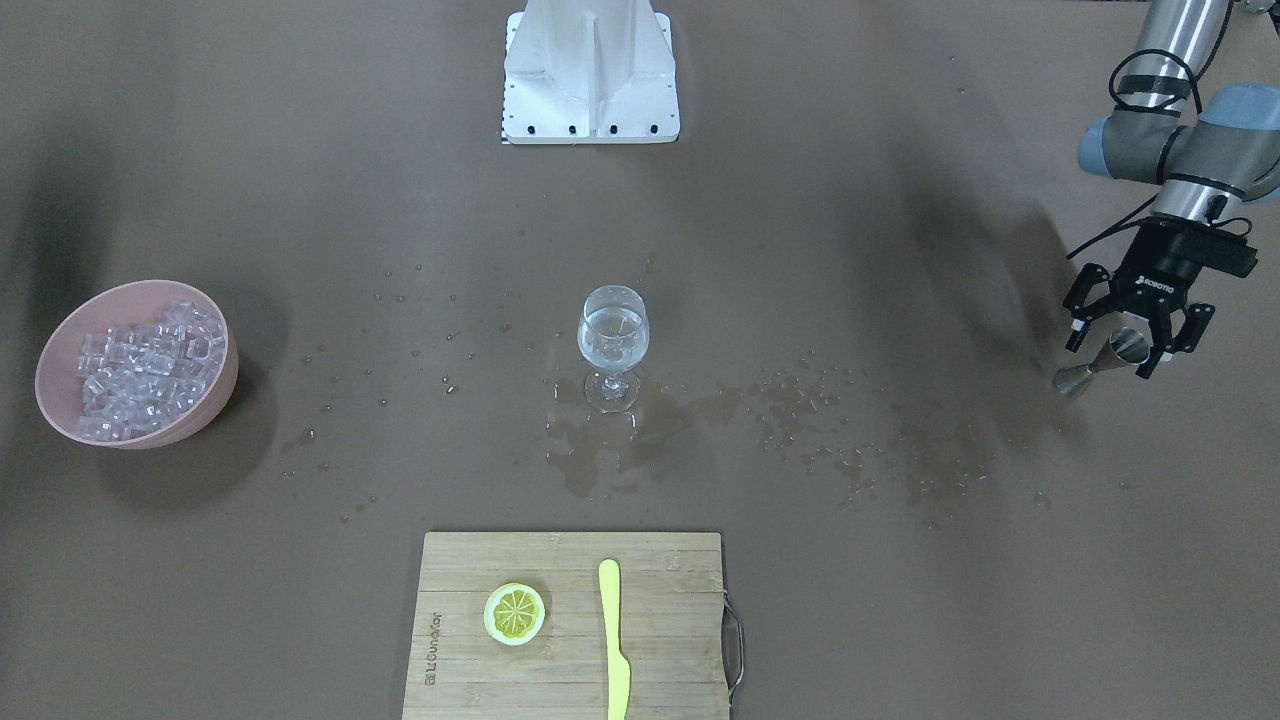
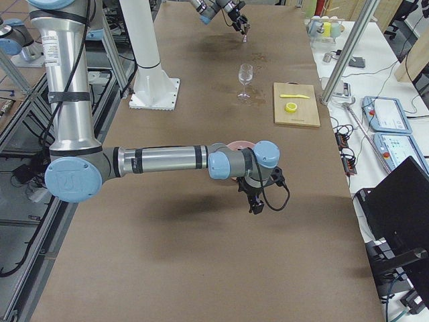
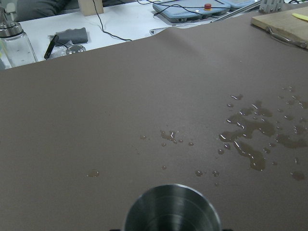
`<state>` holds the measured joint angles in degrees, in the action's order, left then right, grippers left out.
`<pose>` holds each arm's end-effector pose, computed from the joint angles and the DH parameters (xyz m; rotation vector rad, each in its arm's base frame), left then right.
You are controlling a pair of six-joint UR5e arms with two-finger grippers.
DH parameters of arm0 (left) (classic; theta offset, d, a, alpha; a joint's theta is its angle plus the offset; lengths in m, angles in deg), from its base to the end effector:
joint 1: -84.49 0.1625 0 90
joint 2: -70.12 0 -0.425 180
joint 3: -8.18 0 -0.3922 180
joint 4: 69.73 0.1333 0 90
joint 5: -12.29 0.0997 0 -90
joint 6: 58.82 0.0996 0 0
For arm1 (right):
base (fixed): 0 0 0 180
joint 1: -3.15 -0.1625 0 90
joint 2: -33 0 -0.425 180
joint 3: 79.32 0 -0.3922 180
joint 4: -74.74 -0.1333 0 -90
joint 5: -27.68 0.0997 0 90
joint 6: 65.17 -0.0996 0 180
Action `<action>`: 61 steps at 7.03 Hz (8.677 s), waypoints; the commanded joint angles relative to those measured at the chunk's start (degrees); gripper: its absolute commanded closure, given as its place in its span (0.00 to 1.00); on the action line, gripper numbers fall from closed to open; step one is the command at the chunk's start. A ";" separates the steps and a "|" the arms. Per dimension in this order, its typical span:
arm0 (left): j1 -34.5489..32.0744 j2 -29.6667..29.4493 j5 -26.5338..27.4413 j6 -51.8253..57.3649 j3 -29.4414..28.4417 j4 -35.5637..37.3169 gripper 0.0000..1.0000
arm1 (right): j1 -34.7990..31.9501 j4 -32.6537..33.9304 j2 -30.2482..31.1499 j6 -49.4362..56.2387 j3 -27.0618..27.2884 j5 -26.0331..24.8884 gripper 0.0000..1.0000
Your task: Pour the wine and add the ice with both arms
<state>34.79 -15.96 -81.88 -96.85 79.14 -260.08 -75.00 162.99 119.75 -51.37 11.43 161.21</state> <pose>0.1954 -0.4253 0.6639 1.0082 0.9004 0.0825 -0.0438 -0.5239 0.6213 0.1094 -0.7646 -0.4636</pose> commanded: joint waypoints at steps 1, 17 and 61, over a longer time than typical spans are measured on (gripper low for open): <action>-0.04 1.34 0.04 -0.02 0.40 -0.63 0.02 | 0.02 -0.18 0.00 0.08 0.04 -0.02 0.00; -33.62 -11.19 -43.99 0.15 6.64 51.97 0.02 | 5.53 -15.73 -0.26 -20.21 7.76 -0.02 0.00; -34.58 -12.88 -43.64 23.88 8.14 77.06 0.02 | 39.39 -9.32 -45.08 -96.86 3.38 -18.56 0.01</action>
<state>0.21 -28.85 -125.53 -72.97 87.28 -183.02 -35.62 153.67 75.19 -148.19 15.49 143.08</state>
